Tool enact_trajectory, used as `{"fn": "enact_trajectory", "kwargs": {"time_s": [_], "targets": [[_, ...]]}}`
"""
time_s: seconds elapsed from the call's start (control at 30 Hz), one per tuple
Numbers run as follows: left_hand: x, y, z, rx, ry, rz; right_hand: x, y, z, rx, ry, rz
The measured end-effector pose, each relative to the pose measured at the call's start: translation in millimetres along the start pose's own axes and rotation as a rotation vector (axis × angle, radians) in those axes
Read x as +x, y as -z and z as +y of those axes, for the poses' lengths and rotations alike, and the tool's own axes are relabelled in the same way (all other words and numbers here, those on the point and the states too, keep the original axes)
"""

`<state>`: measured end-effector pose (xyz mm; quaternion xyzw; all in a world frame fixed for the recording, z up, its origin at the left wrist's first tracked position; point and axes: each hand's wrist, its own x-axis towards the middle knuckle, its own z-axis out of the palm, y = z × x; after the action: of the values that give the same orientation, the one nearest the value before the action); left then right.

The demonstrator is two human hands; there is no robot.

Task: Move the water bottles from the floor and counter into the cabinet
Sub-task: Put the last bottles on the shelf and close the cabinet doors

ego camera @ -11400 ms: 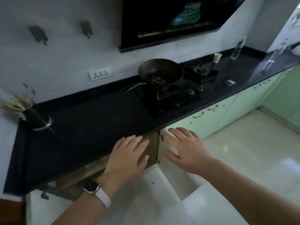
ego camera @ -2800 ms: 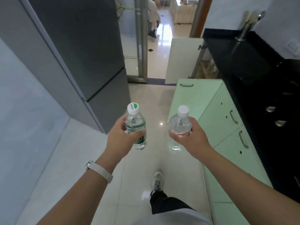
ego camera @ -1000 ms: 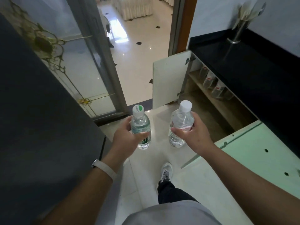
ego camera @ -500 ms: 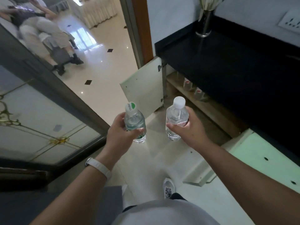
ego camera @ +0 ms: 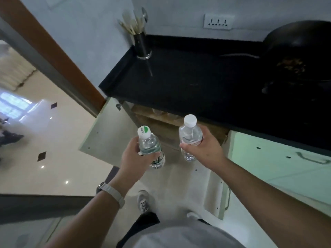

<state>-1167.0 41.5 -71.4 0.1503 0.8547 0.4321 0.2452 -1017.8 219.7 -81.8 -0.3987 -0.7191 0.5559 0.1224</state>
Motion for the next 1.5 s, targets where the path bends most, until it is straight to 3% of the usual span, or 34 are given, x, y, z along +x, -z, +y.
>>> {"fn": "enact_trajectory", "kwargs": {"time_s": [0.3,0.67,1.03,1.5], "targets": [[98.7,27.9,0.6,0.05,-0.103,-0.297,12.3,-47.3,-24.7,0.033,-0.175,0.267],[190.7,72.5,-9.7,0.102,-0.215,-0.539,21.6,-133.2,-64.0,0.036,-0.307,0.55],[199.4,46.1,-22.9,0.158,-0.201,-0.616,16.5,-142.0,-31.3,0.107,-0.412,0.609],[188.4,-4.2,-37.3,0.271,-0.228,-0.651,16.9,-107.4,21.9,0.168,-0.392,0.581]]}}
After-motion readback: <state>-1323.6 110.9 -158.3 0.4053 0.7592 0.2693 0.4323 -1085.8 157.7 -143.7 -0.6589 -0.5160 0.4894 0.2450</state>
